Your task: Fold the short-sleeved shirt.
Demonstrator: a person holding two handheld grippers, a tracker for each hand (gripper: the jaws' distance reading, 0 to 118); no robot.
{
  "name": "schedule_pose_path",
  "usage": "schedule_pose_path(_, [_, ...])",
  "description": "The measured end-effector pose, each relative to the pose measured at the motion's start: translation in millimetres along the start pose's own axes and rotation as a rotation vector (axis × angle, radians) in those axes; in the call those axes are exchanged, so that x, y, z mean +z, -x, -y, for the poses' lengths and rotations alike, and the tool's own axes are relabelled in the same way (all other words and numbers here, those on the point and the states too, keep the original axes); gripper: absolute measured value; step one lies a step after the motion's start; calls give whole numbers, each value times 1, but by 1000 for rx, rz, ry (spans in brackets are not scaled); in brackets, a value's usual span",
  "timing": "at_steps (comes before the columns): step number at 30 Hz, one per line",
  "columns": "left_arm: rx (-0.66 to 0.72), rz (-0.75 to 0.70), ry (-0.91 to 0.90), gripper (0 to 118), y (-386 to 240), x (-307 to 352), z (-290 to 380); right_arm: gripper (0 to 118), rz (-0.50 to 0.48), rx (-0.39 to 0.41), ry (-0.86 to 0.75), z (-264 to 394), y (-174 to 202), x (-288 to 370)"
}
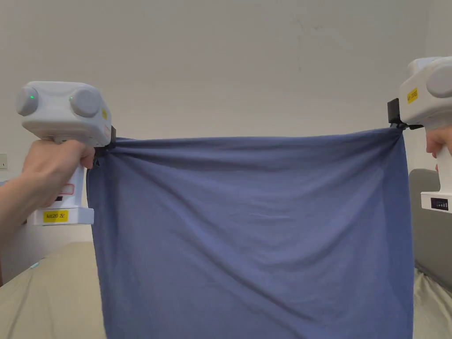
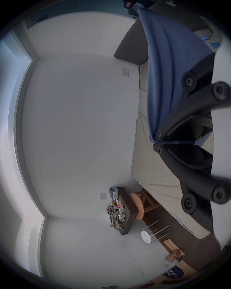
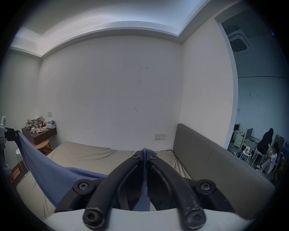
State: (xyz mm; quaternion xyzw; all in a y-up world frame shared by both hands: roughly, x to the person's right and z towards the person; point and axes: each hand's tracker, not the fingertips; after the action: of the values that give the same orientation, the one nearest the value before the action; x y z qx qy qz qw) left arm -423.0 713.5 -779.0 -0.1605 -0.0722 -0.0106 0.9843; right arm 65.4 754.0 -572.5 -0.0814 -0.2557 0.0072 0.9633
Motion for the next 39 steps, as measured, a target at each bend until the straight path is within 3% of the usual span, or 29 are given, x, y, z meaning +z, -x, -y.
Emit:
schedule_pose_path(6, [110,24,9,1,-5,-55,-9,2,28,37,-8,-10,12,-49])
schedule_pose_path(8, [108,14,1,1,-7,-75,-3,2,33,10,-20,-3,14,-63])
schedule_pose_path(22, [68,-75,1,1,-49,-191,45,2,73,28,58,55,36,-165])
schedule_pose_path(29, [30,-45,183,1,-53,-208,152,2,24,71,222,177,35,-175])
schedule_pose_path(35, [27,-9,388,1,-34,-201,281,2,-55,-41,403,323,25,-139])
schedule_pose_path(39, [-1,-35,503,1,-14,-177,373,2,-37,-58,524,416,19,-85])
